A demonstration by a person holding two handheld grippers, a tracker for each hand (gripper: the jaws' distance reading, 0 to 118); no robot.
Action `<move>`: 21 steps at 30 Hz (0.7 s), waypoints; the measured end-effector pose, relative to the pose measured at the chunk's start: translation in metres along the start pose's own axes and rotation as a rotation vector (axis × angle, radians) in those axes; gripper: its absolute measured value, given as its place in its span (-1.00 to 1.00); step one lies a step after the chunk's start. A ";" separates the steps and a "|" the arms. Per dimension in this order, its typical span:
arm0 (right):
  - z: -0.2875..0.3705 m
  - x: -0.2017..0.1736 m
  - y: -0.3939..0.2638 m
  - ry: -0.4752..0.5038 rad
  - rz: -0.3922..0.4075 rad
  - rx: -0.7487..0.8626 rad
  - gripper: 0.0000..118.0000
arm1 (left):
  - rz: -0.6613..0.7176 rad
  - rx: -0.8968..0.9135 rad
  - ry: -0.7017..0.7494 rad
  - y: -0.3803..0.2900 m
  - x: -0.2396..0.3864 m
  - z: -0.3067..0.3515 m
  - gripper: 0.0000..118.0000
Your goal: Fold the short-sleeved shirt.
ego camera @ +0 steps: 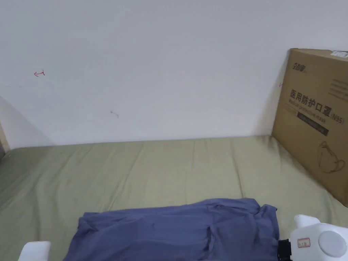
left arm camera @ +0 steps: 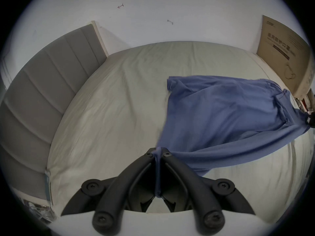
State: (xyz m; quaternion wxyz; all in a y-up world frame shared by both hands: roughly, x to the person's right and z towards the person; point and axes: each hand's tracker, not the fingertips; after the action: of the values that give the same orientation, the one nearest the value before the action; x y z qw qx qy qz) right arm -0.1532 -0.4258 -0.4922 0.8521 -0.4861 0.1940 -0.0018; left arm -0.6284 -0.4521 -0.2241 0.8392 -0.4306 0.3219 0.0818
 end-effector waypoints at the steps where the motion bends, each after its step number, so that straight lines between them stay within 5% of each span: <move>1: 0.010 0.004 -0.016 0.000 0.003 0.005 -0.91 | 0.010 0.002 -0.015 -0.013 -0.003 0.010 -0.97; 17: 0.108 0.068 -0.242 0.012 -0.067 -0.054 -0.91 | -0.031 -0.028 -0.020 -0.240 -0.040 0.151 -0.96; 18: 0.109 0.071 -0.246 0.016 -0.074 -0.052 -0.91 | -0.025 -0.019 -0.029 -0.244 -0.040 0.153 -0.86; 20: 0.111 0.071 -0.248 0.043 -0.112 -0.032 -0.67 | -0.019 -0.031 -0.028 -0.244 -0.038 0.153 -0.27; 21: 0.112 0.069 -0.247 0.027 -0.105 -0.035 -0.14 | -0.019 -0.046 -0.015 -0.243 -0.039 0.153 0.17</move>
State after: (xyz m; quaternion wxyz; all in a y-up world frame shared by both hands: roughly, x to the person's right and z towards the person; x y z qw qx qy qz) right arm -0.0060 -0.4766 -0.2597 0.8394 -0.5105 0.1798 -0.0496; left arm -0.4866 -0.4774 0.0270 0.8321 -0.4524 0.3095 0.0843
